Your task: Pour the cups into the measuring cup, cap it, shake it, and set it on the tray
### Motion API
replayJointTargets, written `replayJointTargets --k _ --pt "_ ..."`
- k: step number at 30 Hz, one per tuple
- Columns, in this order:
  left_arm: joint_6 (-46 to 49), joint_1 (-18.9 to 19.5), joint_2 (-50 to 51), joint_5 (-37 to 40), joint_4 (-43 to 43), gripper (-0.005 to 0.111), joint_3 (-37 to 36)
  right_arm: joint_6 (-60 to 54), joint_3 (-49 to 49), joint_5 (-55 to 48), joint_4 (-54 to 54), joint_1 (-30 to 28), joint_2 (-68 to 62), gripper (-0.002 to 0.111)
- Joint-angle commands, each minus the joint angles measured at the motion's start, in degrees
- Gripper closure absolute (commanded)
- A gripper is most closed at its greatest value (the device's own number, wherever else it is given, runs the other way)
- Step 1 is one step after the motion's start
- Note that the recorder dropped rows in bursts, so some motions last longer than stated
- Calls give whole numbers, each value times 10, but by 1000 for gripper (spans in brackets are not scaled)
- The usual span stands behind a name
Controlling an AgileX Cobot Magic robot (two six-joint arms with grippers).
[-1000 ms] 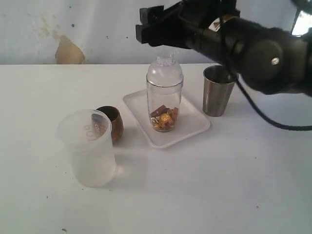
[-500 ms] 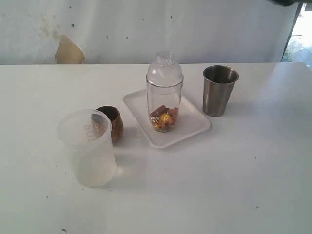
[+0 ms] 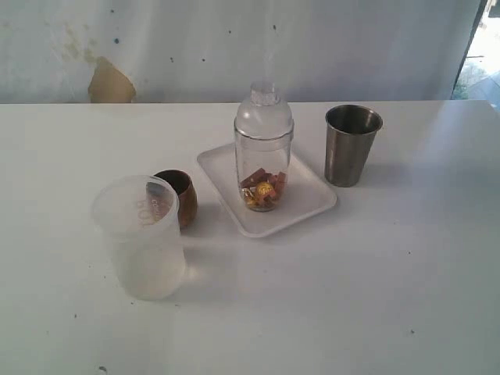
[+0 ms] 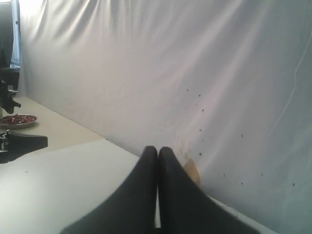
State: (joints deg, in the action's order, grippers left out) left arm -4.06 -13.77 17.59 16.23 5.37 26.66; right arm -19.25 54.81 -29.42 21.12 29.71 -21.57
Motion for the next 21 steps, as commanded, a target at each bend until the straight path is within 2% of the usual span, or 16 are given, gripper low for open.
replayJointTargets --k 1,7,15,21 --pt "0 1 -3 1 0 107 -2 4 -2 -35 -4 -1 57 108" --pt "0 1 -3 1 0 107 -2 26 -2 -54 -23 -1 131 108" --pt "0 1 -3 1 0 107 -2 104 -2 -154 -93 -1 198 108" --pt "0 41 -35 -2 -3 107 -11 105 -2 -186 -94 -1 211 108"
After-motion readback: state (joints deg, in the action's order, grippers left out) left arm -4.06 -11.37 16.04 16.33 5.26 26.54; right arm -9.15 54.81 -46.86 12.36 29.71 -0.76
